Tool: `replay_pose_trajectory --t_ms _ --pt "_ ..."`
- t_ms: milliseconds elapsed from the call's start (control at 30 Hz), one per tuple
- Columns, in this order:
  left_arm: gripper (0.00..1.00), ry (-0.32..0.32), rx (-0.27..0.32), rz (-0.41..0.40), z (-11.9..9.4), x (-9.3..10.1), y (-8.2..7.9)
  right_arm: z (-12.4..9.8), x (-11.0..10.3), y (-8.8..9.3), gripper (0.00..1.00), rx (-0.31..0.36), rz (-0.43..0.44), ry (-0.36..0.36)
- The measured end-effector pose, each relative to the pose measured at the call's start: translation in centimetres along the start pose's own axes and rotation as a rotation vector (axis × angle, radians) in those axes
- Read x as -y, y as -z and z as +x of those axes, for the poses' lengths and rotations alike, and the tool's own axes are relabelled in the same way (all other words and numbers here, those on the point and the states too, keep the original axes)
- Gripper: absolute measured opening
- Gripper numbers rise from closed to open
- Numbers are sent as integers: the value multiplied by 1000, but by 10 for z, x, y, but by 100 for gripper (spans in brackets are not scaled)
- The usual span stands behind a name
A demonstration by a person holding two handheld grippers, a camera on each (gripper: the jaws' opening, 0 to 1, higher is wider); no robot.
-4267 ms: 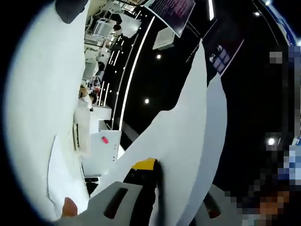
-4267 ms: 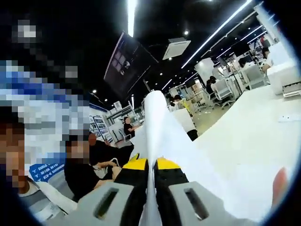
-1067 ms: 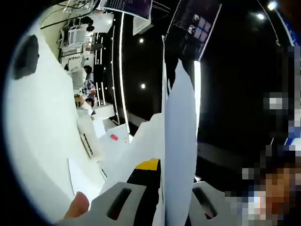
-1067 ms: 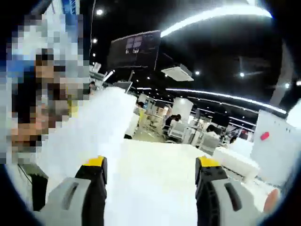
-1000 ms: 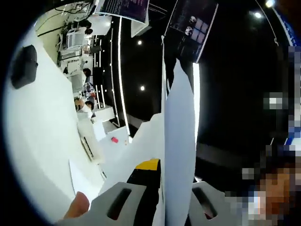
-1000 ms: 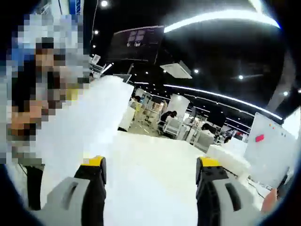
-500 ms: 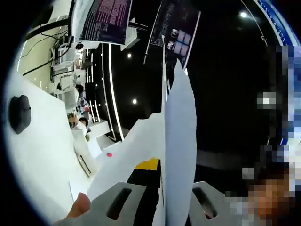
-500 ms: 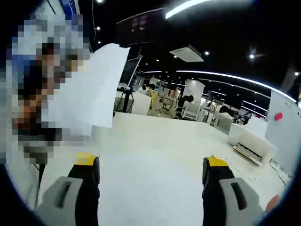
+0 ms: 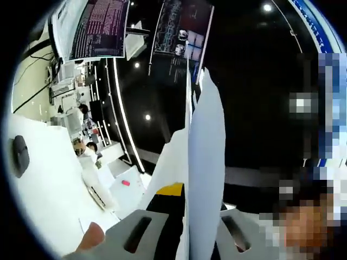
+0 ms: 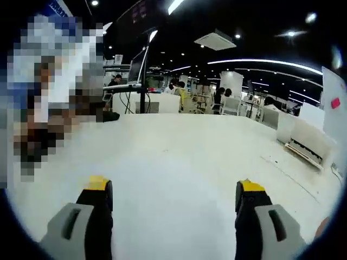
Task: Organize the stack of printing papers by aligning and flattening the scattered papers on the table
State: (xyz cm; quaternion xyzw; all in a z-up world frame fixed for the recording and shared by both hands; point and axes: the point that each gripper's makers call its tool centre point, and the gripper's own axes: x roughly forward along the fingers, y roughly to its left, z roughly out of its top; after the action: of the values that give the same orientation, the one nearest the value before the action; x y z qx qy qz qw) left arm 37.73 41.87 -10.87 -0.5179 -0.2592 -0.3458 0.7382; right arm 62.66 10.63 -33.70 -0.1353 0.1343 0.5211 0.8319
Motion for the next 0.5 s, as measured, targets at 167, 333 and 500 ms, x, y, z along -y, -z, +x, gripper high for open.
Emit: replay_pose_trajectory --t_ms 167,333,500 --pt "6 3 3 10 2 1 -1 4 -5 -6 89 0 -41 -19" --pt "6 12 -4 14 3 2 -3 9 -1 -14 89 -2 -66 -16" --pt "6 21 1 29 3 3 -5 6 -7 -32 87 65 -109 -8"
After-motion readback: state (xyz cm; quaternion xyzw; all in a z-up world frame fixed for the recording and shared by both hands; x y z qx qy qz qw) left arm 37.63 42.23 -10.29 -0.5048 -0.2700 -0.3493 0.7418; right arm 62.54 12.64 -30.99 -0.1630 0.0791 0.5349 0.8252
